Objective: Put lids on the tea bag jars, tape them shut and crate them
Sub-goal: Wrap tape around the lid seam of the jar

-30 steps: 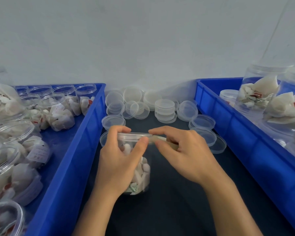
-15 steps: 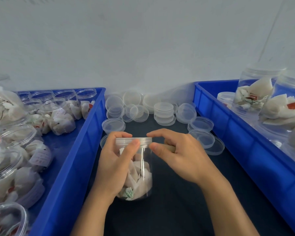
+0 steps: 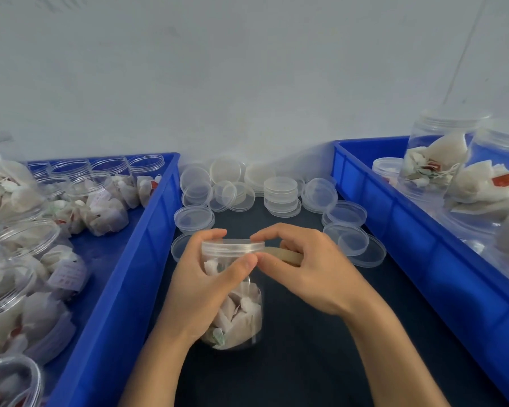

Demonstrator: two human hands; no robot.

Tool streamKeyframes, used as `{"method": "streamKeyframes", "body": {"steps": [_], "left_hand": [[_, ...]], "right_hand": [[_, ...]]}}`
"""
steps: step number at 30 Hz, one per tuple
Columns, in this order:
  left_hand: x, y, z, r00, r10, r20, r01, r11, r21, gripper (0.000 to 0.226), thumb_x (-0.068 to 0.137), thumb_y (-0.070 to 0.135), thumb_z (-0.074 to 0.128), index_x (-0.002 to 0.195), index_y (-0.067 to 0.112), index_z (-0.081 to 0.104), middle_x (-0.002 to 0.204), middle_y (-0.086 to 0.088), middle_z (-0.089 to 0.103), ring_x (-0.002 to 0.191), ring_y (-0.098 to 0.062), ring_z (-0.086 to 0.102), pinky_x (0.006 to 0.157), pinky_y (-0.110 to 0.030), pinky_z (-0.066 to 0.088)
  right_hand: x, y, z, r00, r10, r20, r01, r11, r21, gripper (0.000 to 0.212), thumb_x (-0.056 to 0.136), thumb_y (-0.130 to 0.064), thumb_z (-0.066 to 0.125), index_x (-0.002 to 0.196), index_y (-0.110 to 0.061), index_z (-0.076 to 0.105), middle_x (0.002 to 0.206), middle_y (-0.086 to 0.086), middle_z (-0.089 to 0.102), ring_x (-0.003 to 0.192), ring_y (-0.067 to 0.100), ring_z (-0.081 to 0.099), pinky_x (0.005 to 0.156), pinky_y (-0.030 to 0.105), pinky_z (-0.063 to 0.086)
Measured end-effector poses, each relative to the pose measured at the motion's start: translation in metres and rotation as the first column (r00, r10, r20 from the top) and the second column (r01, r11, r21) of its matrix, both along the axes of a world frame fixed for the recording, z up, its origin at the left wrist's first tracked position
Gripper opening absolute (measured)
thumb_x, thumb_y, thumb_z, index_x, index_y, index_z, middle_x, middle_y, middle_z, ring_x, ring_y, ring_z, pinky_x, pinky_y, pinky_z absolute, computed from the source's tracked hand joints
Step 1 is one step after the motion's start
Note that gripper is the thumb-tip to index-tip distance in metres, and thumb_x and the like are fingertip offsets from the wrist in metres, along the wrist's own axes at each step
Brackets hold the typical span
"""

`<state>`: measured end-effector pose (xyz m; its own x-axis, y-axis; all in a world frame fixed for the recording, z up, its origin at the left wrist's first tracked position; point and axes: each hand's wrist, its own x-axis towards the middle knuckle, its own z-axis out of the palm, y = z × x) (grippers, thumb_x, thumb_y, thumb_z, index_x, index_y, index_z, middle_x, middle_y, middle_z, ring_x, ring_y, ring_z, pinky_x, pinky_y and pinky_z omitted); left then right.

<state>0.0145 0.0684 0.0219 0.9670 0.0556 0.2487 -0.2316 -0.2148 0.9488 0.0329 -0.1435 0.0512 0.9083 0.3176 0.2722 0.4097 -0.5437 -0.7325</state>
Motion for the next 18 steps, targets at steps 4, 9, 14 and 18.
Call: {"method": "streamKeyframes", "body": {"steps": [4, 9, 14, 18], "left_hand": [[-0.002, 0.000, 0.004, 0.988, 0.132, 0.078, -0.139, 0.986, 0.095, 0.067, 0.065, 0.073, 0.072, 0.127, 0.049, 0.061, 0.112, 0.020, 0.071, 0.102, 0.001, 0.069, 0.079, -0.023, 0.056], [0.000, -0.005, 0.005, 0.977, 0.186, 0.102, -0.197, 0.975, 0.104, 0.031, 0.085, 0.051, 0.072, 0.113, 0.044, 0.060, 0.105, 0.026, 0.067, 0.091, -0.001, 0.069, 0.067, -0.016, 0.054], [-0.001, -0.011, 0.006, 0.977, 0.194, 0.092, -0.204, 0.972, 0.117, 0.035, 0.088, 0.050, 0.076, 0.112, 0.042, 0.053, 0.096, 0.017, 0.069, 0.086, 0.000, 0.070, 0.064, -0.012, 0.052], [-0.002, -0.013, 0.009, 0.975, 0.200, 0.098, -0.210, 0.972, 0.107, 0.038, 0.084, 0.054, 0.072, 0.113, 0.038, 0.053, 0.097, 0.009, 0.069, 0.086, 0.001, 0.070, 0.065, -0.012, 0.052]], "right_hand": [[-0.002, 0.004, 0.001, 0.997, -0.052, 0.063, 0.056, 0.997, -0.049, 0.034, 0.093, -0.068, 0.061, 0.123, -0.053, 0.066, 0.071, -0.017, 0.062, 0.071, 0.007, 0.060, 0.066, 0.023, 0.042], [-0.004, 0.011, 0.001, 0.997, -0.022, 0.073, 0.025, 0.999, -0.042, 0.018, 0.102, -0.050, 0.059, 0.119, -0.045, 0.054, 0.069, -0.007, 0.061, 0.062, 0.012, 0.056, 0.062, 0.028, 0.040], [-0.003, 0.015, -0.001, 0.995, -0.016, 0.099, 0.026, 0.995, -0.093, 0.013, 0.106, -0.049, 0.054, 0.103, -0.039, 0.046, 0.066, -0.012, 0.060, 0.056, 0.014, 0.051, 0.057, 0.028, 0.037], [-0.004, 0.013, 0.000, 0.997, -0.008, 0.077, 0.016, 0.995, -0.099, 0.012, 0.106, -0.050, 0.053, 0.099, -0.040, 0.054, 0.069, -0.014, 0.060, 0.056, 0.011, 0.050, 0.058, 0.028, 0.038]]}}
